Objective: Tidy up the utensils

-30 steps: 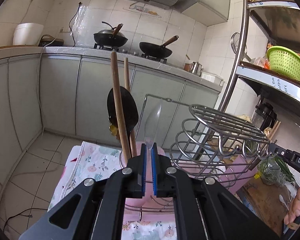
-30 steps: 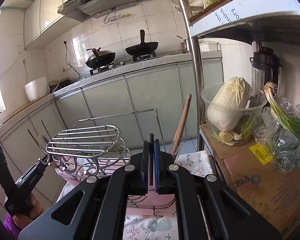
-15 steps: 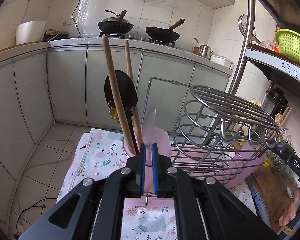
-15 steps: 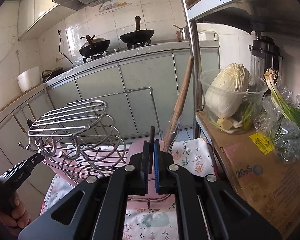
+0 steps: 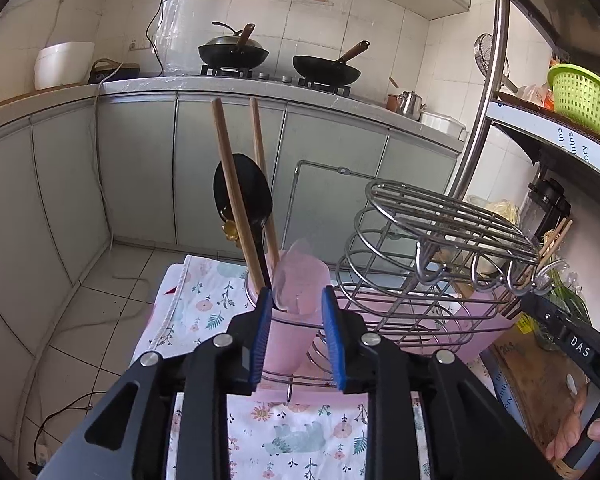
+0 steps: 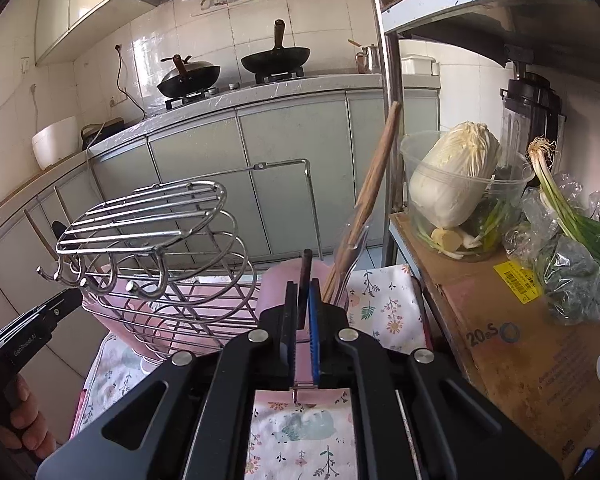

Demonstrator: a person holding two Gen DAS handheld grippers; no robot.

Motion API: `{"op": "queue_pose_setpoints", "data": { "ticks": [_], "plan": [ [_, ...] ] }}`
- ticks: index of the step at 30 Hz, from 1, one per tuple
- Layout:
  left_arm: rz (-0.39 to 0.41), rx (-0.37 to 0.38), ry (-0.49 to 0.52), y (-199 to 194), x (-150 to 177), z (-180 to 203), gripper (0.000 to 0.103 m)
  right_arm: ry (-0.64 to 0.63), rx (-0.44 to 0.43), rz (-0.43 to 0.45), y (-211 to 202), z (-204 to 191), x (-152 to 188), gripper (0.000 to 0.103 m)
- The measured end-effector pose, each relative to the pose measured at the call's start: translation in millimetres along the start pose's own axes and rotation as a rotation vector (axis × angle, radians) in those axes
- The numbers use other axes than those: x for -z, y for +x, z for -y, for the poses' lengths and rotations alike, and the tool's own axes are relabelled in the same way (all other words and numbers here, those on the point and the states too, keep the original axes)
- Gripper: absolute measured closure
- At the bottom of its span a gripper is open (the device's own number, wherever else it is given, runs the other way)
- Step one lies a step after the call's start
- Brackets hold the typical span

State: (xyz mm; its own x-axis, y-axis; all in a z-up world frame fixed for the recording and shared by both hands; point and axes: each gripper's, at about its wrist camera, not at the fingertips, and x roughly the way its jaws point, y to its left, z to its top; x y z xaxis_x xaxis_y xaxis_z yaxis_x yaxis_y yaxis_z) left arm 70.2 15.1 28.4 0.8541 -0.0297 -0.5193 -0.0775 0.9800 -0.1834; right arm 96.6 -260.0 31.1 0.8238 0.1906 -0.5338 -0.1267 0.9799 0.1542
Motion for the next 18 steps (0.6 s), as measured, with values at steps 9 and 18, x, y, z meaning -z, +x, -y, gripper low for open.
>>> {"op": "queue_pose_setpoints", "data": {
  "ticks": [9,18],
  "plan": [
    [0.016,0.008,0.008,-22.0,1.2,2.9,0.069,-0.001,-0.02,0.024,-21.0,-3.4,5.6,0.066],
    [0.02,0.018,0.009,-45.3,8.6,4.5,0.068,0.003,-0.048,0.043,-44.2,-10.1,17.0,0.064]
  ]
}}
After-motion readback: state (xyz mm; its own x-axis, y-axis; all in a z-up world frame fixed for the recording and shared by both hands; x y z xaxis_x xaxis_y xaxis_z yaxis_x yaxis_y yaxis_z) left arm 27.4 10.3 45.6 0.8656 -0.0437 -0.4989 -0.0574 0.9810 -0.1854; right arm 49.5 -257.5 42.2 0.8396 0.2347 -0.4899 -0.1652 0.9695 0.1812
